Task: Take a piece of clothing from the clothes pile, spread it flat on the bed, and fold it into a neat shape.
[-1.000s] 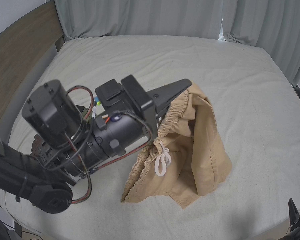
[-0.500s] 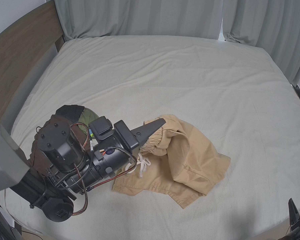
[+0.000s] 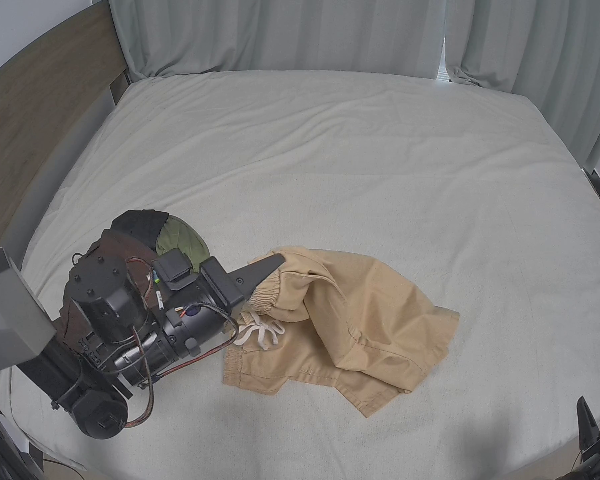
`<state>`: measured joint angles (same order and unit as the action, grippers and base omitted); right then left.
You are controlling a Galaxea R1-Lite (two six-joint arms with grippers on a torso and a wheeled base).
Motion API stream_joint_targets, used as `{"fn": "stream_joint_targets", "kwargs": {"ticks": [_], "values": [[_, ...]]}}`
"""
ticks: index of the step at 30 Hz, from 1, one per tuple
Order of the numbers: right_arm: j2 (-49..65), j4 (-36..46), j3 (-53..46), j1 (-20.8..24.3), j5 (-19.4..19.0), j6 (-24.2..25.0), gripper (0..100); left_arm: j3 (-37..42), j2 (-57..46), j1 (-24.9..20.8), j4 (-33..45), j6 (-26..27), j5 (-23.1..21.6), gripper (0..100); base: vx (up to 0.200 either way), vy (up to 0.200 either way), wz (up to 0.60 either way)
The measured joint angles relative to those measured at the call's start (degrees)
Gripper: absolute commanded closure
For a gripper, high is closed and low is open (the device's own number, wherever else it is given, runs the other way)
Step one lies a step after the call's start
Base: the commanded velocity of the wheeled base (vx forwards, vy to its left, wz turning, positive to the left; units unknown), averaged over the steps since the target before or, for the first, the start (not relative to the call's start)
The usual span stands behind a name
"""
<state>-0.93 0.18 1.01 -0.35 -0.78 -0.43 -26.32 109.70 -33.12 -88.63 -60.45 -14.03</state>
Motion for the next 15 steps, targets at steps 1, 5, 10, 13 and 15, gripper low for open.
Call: {"fn": "stream_joint_targets", "kwargs": {"ticks": [1, 5, 10, 13, 15], "values": [[0.0, 0.0, 0.0, 0.0, 0.0, 0.0, 0, 0.4, 0.0, 0.7, 0.0, 0.1, -0.5, 100, 0.0, 0.0, 0.0], [0.0, 0.0, 0.0, 0.0, 0.0, 0.0, 0, 1.5, 0.1, 3.1, -0.1, 1.2, -2.1, 100, 0.0, 0.0, 0.0], [0.0, 0.0, 0.0, 0.0, -0.1, -0.2, 0, 2.7, 0.2, 5.3, -0.1, 5.9, -2.4, 100, 0.0, 0.0, 0.0], [0.0, 0.0, 0.0, 0.0, -0.1, -0.2, 0, 3.7, 0.5, 6.2, -0.1, 9.0, -2.5, 100, 0.0, 0.0, 0.0], [0.0, 0.0, 0.0, 0.0, -0.1, -0.2, 0, 4.0, 1.2, 6.7, -0.1, 11.5, -2.5, 100, 0.0, 0.0, 0.0]]}}
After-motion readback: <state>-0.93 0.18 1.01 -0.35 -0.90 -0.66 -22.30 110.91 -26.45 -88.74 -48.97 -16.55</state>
